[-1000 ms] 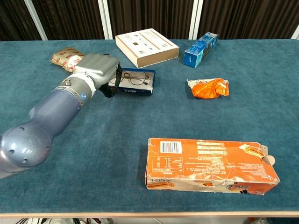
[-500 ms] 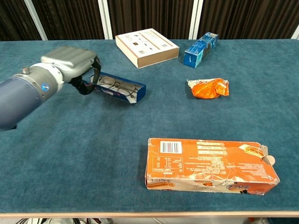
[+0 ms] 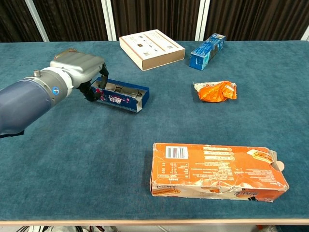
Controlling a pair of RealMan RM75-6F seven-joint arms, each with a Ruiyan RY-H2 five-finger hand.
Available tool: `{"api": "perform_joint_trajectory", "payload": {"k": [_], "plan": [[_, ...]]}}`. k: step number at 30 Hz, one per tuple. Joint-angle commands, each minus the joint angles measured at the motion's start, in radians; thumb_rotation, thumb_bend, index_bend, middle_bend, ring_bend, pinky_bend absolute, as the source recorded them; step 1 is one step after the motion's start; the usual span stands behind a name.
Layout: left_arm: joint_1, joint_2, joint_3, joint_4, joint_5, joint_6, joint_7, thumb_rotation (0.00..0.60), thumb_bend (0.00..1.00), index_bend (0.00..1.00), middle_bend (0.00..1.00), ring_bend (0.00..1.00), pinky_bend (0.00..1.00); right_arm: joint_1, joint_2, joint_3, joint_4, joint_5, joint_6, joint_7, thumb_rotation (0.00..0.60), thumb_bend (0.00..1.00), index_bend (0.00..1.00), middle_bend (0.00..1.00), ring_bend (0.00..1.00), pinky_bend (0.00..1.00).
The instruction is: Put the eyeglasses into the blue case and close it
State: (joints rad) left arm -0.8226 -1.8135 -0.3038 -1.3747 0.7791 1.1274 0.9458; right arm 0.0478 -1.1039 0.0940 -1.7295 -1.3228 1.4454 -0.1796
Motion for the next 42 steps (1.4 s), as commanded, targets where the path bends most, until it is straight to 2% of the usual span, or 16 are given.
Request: {"api": "perform_joint_trajectory", "payload": {"k": [1, 42], "plan": [[-0.018, -0.018, -0.01, 0.022, -0.006, 0.005, 0.003, 0.6, 0.46, 0.59, 0.19, 0.1, 0.17, 0.0, 0.0, 0.0, 0.0, 0.0, -0.001, 0.001, 0.6, 0.25, 0.05, 0.04, 0.14, 0.16], [-0.15, -0.08, -0.091, 0.129, -0.134, 0.016, 0.0, 0.6, 0.46, 0.59, 0.19, 0.1, 0.17, 0.002, -0.001, -0.001, 0.0, 0.004, -0.004, -0.005, 0.6, 0.25, 0.06, 0.04, 0.14, 0.16]]}}
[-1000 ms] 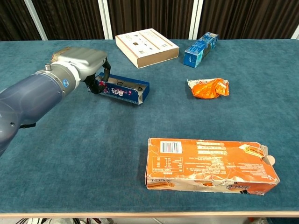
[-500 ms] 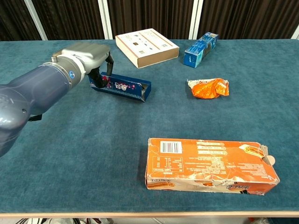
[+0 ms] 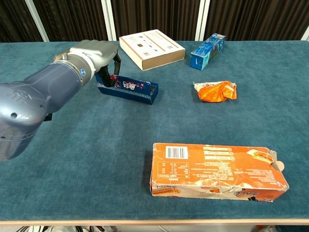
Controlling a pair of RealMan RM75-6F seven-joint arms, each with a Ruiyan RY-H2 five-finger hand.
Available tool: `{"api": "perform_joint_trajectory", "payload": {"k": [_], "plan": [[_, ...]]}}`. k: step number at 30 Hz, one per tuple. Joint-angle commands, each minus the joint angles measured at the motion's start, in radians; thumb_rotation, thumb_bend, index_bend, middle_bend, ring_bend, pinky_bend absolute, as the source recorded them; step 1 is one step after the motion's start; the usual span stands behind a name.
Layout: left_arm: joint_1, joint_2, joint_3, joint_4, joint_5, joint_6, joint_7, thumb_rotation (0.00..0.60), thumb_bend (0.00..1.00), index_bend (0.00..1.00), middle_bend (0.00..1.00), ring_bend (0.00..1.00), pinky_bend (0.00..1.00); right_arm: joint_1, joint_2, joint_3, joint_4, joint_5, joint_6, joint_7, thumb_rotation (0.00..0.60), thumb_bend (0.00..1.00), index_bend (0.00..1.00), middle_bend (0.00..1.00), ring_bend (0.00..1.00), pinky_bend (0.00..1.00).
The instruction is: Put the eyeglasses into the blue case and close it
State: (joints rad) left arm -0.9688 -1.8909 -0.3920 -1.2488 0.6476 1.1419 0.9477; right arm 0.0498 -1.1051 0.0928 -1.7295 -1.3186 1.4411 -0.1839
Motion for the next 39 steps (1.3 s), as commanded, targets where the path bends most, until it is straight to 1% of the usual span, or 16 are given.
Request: {"api": "perform_joint_trajectory", "payload": {"k": [1, 16, 22, 25, 29, 32, 37, 39], "plan": [[-0.007, -0.004, -0.004, 0.007, -0.003, 0.002, -0.004, 0.6, 0.46, 0.59, 0.19, 0.1, 0.17, 0.0, 0.0, 0.0, 0.0, 0.0, 0.0, 0.0, 0.6, 0.25, 0.06, 0.04, 0.14, 0.16], [-0.052, -0.05, -0.035, 0.105, -0.04, -0.014, -0.024, 0.6, 0.46, 0.59, 0.19, 0.1, 0.17, 0.0, 0.0, 0.0, 0.0, 0.002, 0.0, -0.002, 0.6, 0.25, 0.06, 0.04, 0.14, 0.16], [-0.061, -0.059, -0.037, 0.129, -0.044, -0.014, -0.03, 0.6, 0.46, 0.56, 0.19, 0.1, 0.17, 0.0, 0.0, -0.001, 0.0, 0.002, 0.0, -0.002, 0.6, 0.25, 0.06, 0.04, 0.14, 0.16], [-0.063, -0.061, -0.037, 0.134, -0.049, -0.017, -0.03, 0.6, 0.45, 0.47, 0.18, 0.1, 0.16, 0.0, 0.0, 0.0, 0.0, 0.002, 0.0, -0.002, 0.6, 0.25, 0.06, 0.04, 0.14, 0.16], [-0.068, -0.063, -0.043, 0.146, -0.058, -0.02, -0.027, 0.6, 0.45, 0.3, 0.17, 0.1, 0.16, 0.0, 0.0, 0.0, -0.001, 0.003, -0.001, -0.001, 0.6, 0.25, 0.06, 0.04, 0.14, 0.16], [-0.073, -0.068, -0.044, 0.163, -0.059, -0.018, -0.026, 0.6, 0.45, 0.22, 0.16, 0.1, 0.16, 0.0, 0.001, 0.0, -0.001, 0.003, 0.0, 0.0, 0.6, 0.25, 0.06, 0.04, 0.14, 0.16], [-0.078, -0.076, -0.046, 0.192, -0.062, -0.018, -0.025, 0.6, 0.45, 0.13, 0.14, 0.09, 0.15, 0.0, 0.002, 0.0, -0.002, 0.004, -0.001, 0.001, 0.6, 0.25, 0.06, 0.04, 0.14, 0.16], [-0.079, -0.078, -0.043, 0.202, -0.056, -0.018, -0.029, 0.6, 0.43, 0.09, 0.13, 0.08, 0.14, 0.0, 0.001, 0.0, -0.002, 0.004, -0.001, 0.001, 0.6, 0.25, 0.06, 0.04, 0.14, 0.16]]}}
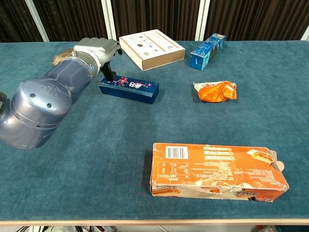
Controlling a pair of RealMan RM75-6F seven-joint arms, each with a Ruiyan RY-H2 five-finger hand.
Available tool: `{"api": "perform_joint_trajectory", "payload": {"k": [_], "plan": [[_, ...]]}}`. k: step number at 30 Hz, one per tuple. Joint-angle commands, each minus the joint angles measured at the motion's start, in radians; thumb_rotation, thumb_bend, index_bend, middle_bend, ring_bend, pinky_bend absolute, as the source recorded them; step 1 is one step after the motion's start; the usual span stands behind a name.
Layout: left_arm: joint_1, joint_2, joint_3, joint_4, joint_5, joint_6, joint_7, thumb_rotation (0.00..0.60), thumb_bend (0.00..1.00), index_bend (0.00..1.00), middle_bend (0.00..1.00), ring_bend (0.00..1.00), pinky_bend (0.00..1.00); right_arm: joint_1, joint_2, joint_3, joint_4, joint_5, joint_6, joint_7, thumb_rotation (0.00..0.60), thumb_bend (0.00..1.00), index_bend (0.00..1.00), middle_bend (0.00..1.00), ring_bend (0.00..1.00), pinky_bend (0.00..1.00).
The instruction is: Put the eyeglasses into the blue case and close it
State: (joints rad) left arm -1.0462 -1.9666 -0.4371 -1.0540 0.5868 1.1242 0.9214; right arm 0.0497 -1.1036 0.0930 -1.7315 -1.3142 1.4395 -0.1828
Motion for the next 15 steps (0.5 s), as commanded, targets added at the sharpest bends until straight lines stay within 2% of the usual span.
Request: {"api": "perform_joint_trajectory", "payload": {"k": [1, 4, 9, 15], "plan": [[-0.001, -0.003, 0.003, 0.008, 0.006, -0.001, -0.003, 0.6, 0.41, 0.09, 0.12, 0.07, 0.14, 0.0, -0.001, 0.0, 0.0, -0.001, 0.0, 0.0, 0.6, 0.25, 0.06, 0.04, 0.14, 0.16], [0.0, 0.006, 0.003, -0.01, 0.008, -0.004, -0.003, 0.6, 0.34, 0.06, 0.1, 0.04, 0.12, 0.0, -0.001, 0.0, 0.001, -0.001, 0.001, 0.0, 0.6, 0.25, 0.06, 0.04, 0.14, 0.16], [0.011, 0.068, 0.029, -0.106, 0.012, -0.014, 0.044, 0.6, 0.25, 0.04, 0.08, 0.01, 0.1, 0.001, -0.002, 0.0, 0.001, -0.002, 0.0, 0.001, 0.6, 0.25, 0.06, 0.04, 0.14, 0.16], [0.014, 0.156, 0.05, -0.225, -0.07, -0.045, 0.145, 0.6, 0.21, 0.04, 0.08, 0.0, 0.09, 0.001, -0.003, 0.0, 0.002, -0.003, 0.001, 0.003, 0.6, 0.25, 0.06, 0.04, 0.14, 0.16]]}}
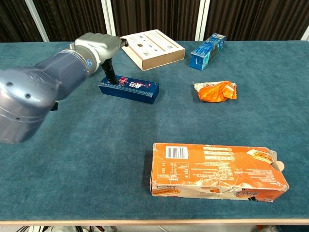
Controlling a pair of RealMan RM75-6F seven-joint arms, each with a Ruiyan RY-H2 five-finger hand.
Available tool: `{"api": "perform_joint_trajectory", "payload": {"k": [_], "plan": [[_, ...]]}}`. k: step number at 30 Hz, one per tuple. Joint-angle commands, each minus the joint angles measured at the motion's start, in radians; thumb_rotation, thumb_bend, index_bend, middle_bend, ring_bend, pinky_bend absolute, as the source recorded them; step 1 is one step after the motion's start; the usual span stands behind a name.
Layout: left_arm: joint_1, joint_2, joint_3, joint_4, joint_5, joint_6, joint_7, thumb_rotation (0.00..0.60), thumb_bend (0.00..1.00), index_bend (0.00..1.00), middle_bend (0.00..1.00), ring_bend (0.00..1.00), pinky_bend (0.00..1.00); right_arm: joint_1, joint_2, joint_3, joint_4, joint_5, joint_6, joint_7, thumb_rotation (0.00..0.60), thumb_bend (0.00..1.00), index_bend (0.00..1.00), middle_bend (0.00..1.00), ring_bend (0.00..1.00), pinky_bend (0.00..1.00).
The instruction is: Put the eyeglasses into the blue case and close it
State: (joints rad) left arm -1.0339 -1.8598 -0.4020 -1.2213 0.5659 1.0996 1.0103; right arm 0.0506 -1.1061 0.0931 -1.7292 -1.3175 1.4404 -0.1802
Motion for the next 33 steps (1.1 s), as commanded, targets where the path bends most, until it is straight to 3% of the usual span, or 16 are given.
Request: {"api": "perform_joint_trajectory", "payload": {"k": [1, 5, 12, 33], "plan": [[0.001, 0.059, 0.016, -0.068, -0.06, -0.03, 0.062, 0.6, 0.21, 0.05, 0.08, 0.0, 0.09, 0.0, 0.0, 0.0, 0.0, 0.0, 0.0, 0.0, 0.6, 0.25, 0.06, 0.04, 0.14, 0.16], [-0.01, 0.093, 0.03, -0.09, -0.105, -0.094, 0.072, 0.6, 0.21, 0.06, 0.09, 0.01, 0.09, -0.001, 0.0, 0.0, -0.001, 0.002, 0.0, -0.001, 0.6, 0.25, 0.06, 0.04, 0.14, 0.16], [-0.054, 0.064, 0.073, -0.01, -0.114, -0.157, 0.061, 0.6, 0.22, 0.09, 0.13, 0.02, 0.09, -0.001, 0.0, 0.002, -0.002, 0.008, -0.001, -0.001, 0.6, 0.25, 0.06, 0.04, 0.14, 0.16], [-0.085, 0.003, 0.126, 0.104, -0.047, -0.164, -0.02, 0.6, 0.3, 0.2, 0.28, 0.15, 0.18, -0.001, 0.003, 0.001, -0.006, 0.012, -0.006, 0.005, 0.6, 0.25, 0.06, 0.04, 0.15, 0.16]]}}
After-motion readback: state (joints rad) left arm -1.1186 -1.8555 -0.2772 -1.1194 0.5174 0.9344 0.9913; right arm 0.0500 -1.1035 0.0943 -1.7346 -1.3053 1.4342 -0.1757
